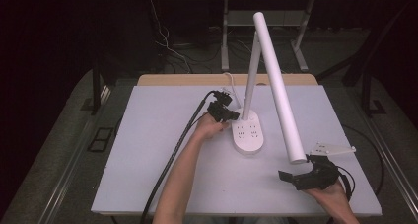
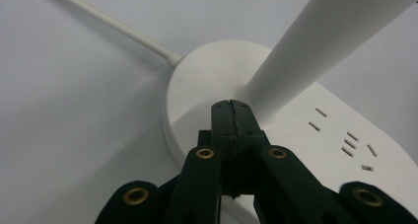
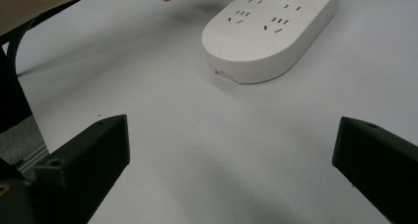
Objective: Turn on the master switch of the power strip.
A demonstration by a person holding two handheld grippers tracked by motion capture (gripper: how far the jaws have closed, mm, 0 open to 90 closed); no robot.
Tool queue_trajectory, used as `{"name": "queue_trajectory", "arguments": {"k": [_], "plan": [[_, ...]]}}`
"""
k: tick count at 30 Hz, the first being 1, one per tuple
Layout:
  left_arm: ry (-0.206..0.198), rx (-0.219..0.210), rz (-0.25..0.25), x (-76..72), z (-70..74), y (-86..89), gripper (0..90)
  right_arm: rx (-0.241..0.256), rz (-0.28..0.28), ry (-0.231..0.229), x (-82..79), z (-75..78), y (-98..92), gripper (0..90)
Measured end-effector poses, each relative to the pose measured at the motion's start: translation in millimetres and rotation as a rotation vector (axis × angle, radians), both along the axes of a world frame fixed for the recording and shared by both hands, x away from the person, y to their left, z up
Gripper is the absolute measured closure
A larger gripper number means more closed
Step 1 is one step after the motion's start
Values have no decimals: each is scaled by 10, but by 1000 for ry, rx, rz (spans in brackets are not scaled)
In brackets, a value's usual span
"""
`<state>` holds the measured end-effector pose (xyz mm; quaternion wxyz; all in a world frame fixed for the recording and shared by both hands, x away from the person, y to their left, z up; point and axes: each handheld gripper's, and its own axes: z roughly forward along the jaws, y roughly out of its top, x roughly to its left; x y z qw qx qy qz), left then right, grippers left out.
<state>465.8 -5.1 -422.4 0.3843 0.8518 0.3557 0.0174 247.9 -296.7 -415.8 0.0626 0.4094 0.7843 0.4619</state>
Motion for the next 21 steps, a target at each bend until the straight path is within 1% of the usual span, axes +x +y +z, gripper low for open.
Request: {"name": "queue_trajectory", "arguments": {"k": [1, 4, 8, 11, 12, 17, 18, 19, 20, 21], "plan": [[-9, -1, 1, -8, -5, -4, 900, 0, -1, 0, -1, 1, 0, 6], [-4, -14, 13, -17, -19, -5, 900, 0, -1, 1, 1, 0, -2, 5], [-7, -15, 11, -14, -24, 12, 900, -1, -1, -1, 3, -3, 5, 5], [-7, -28, 20, -17, -29, 9, 900, -2, -1, 2, 5, -6, 7, 5], [-10, -17, 11, -12, -24, 13, 900, -3, -1, 3, 6, -6, 8, 5], [-10, -20, 16, -23, -22, 8, 900, -3, 1, 5, 8, -8, 6, 5], [-14, -26, 17, -24, -27, 11, 900, -3, 2, 5, 8, -8, 5, 5], [-12, -44, 23, -25, -26, 22, 900, -2, 1, 4, 7, -9, 4, 5], [5, -55, 21, -22, -28, 34, 900, -1, 0, 4, 7, -9, 3, 5], [8, -57, 17, -25, -29, 37, 900, -2, 1, 5, 8, -9, 1, 6]]}}
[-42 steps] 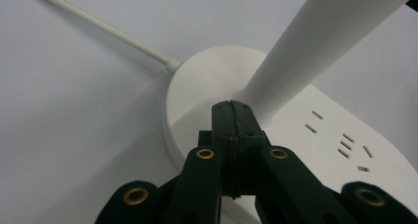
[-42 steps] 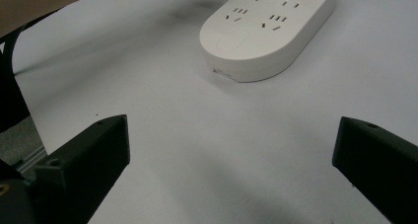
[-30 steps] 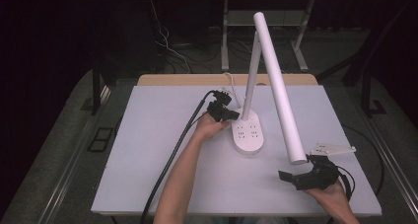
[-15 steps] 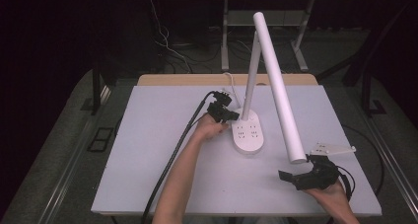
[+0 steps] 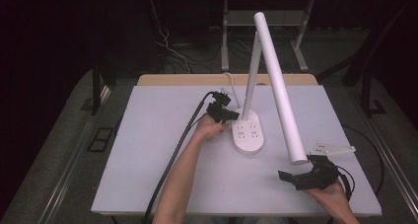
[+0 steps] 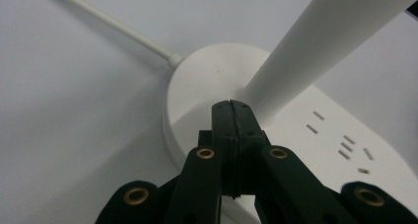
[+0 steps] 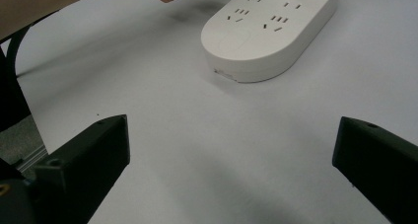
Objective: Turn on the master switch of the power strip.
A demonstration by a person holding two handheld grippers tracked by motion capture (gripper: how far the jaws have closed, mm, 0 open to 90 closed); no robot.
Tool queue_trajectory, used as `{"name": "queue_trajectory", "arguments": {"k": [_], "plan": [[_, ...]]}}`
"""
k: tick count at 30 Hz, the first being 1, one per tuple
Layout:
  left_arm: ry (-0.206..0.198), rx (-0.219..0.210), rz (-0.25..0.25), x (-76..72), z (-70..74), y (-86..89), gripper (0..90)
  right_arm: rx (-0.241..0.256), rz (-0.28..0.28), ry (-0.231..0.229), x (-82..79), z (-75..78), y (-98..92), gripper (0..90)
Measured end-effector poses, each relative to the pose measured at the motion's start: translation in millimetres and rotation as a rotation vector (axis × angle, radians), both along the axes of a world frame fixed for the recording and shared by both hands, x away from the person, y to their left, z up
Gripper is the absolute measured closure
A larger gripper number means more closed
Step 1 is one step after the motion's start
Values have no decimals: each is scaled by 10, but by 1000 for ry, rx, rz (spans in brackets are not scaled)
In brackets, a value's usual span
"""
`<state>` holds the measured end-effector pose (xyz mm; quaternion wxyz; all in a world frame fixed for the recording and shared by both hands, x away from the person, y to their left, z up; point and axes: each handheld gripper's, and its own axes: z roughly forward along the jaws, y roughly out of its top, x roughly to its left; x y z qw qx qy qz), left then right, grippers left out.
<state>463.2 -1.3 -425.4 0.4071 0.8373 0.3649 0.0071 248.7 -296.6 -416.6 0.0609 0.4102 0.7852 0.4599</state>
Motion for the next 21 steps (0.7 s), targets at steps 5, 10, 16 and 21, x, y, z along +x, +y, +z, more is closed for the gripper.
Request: {"name": "queue_trajectory", "arguments": {"k": [5, 10, 16, 21], "plan": [[-22, 7, -42, -18, 4, -4, 900, -4, -2, 8, 4, -6, 10, 5], [-32, 3, -38, -44, 9, -42, 900, -2, -4, 0, 6, -7, -3, 5], [-44, 27, -54, -69, 34, -31, 900, -3, -1, 0, 7, -10, -6, 5], [-76, 45, -75, -98, 72, -13, 900, -1, -4, 4, 10, -14, -13, 5]]}}
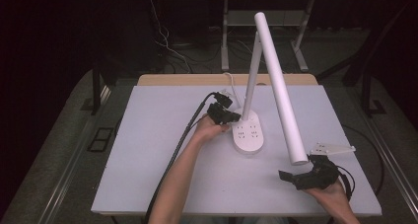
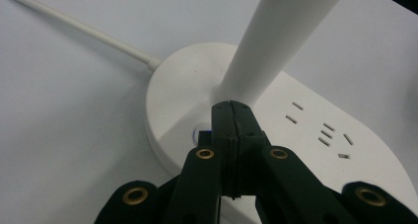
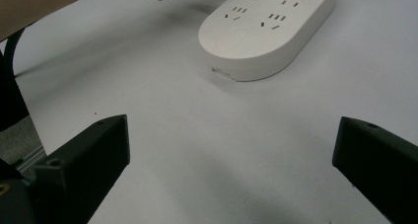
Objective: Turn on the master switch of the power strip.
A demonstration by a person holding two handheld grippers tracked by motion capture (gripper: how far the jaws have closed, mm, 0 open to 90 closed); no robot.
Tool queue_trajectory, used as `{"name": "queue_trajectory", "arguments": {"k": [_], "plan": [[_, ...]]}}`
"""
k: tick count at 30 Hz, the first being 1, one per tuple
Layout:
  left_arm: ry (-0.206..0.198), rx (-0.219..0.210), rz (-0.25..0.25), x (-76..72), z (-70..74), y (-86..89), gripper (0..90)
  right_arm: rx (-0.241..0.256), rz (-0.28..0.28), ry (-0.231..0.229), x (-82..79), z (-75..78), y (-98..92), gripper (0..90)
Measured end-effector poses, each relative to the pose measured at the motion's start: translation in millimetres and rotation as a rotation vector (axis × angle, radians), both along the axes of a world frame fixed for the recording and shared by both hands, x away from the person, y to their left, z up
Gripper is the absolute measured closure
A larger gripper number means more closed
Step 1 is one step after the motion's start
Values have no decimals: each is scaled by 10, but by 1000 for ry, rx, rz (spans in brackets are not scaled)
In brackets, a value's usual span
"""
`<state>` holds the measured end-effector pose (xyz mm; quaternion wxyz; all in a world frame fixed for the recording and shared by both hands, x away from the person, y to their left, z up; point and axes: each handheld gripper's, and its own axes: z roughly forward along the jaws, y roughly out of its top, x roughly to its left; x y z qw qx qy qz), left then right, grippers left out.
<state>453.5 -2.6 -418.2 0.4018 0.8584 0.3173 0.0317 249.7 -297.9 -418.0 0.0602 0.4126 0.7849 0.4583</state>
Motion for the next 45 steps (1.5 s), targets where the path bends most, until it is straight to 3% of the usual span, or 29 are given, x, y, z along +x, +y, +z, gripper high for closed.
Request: {"name": "queue_trajectory", "arguments": {"k": [15, 16, 17, 19, 23, 25, 32, 36, 40, 45], "plan": [[-52, 2, -25, -97, 249, 248, 871, -1, -2, 5, -10, 2, 7, 5], [-51, -23, -9, -117, 257, 257, 868, -2, -2, 5, -10, 1, 7, 5], [-57, -9, -22, -121, 279, 297, 859, -2, -1, 4, -8, 0, 7, 5], [-55, -44, -2, -151, 307, 339, 828, -4, 1, -3, -3, -4, 7, 5], [-32, -69, 32, -185, 384, 446, 679, -4, 2, 0, -3, -5, 8, 6], [-38, -60, 43, -196, 426, 504, 553, -2, 2, 4, -3, -5, 11, 5], [-33, -116, 55, -282, 564, 719, 167, -1, 5, 3, -1, -7, 15, 5], [-14, -139, 72, -343, 620, 844, 17, 1, 4, 1, -1, -7, 14, 5], [-27, -171, 92, -444, 650, 990, 0, 2, 4, -2, -3, -5, 14, 5], [-41, -177, 110, -550, 663, 1188, 0, 2, 6, -4, -1, -6, 21, 5]]}}
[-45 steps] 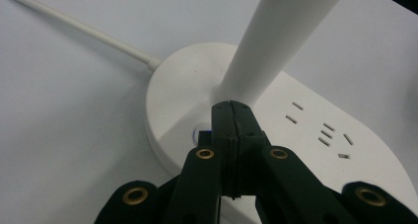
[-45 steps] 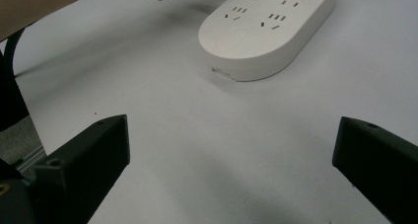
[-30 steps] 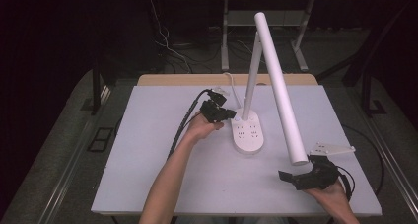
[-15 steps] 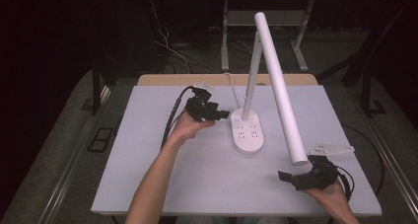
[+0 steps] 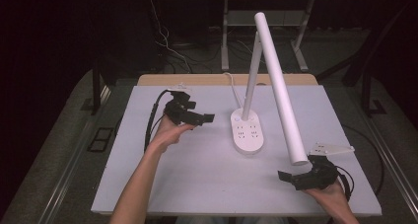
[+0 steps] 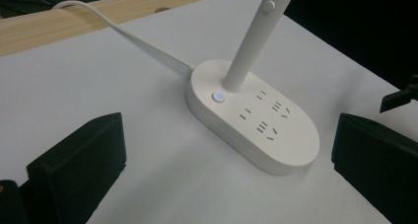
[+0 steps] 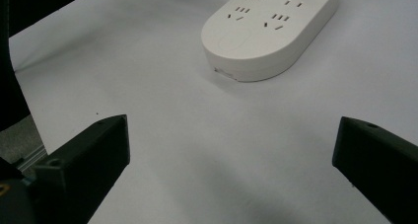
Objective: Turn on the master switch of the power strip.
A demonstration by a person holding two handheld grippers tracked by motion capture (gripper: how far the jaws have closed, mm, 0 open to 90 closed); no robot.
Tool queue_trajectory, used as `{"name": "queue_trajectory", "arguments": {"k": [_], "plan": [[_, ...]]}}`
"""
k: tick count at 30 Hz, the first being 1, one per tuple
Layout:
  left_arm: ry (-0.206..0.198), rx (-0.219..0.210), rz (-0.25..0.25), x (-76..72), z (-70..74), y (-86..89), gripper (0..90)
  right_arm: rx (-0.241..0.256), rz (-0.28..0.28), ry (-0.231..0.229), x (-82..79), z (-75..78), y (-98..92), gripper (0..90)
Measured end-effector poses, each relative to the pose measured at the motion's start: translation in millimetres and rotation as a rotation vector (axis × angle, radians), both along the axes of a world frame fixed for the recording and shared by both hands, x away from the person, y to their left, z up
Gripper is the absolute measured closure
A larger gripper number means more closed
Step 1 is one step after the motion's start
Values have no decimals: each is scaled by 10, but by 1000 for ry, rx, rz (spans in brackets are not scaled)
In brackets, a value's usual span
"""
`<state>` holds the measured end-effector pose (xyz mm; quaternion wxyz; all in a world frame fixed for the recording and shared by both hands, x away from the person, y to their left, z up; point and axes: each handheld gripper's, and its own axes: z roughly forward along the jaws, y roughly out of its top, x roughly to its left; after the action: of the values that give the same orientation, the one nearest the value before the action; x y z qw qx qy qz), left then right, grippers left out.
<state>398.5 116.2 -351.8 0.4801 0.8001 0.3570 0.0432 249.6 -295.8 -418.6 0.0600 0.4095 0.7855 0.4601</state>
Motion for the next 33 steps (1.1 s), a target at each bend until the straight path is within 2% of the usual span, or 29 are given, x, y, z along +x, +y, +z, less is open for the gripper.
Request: {"name": "queue_trajectory", "arguments": {"k": [7, 10, 16, 20, 33], "plan": [[-7, -53, 22, -163, -37, 197, 0, 0, -2, 4, -3, 2, 7, 5], [-15, -61, 29, -244, -58, 252, 0, 0, -2, 4, -3, 2, 8, 5], [-26, -62, 33, -415, -99, 347, 0, 0, 2, -2, -2, 2, 11, 6], [-33, -80, 39, -551, -173, 408, 0, -1, 2, -3, -4, 4, 20, 5], [-29, -79, 58, -932, -383, 567, 0, -2, 10, -4, -15, 11, 43, 5]]}}
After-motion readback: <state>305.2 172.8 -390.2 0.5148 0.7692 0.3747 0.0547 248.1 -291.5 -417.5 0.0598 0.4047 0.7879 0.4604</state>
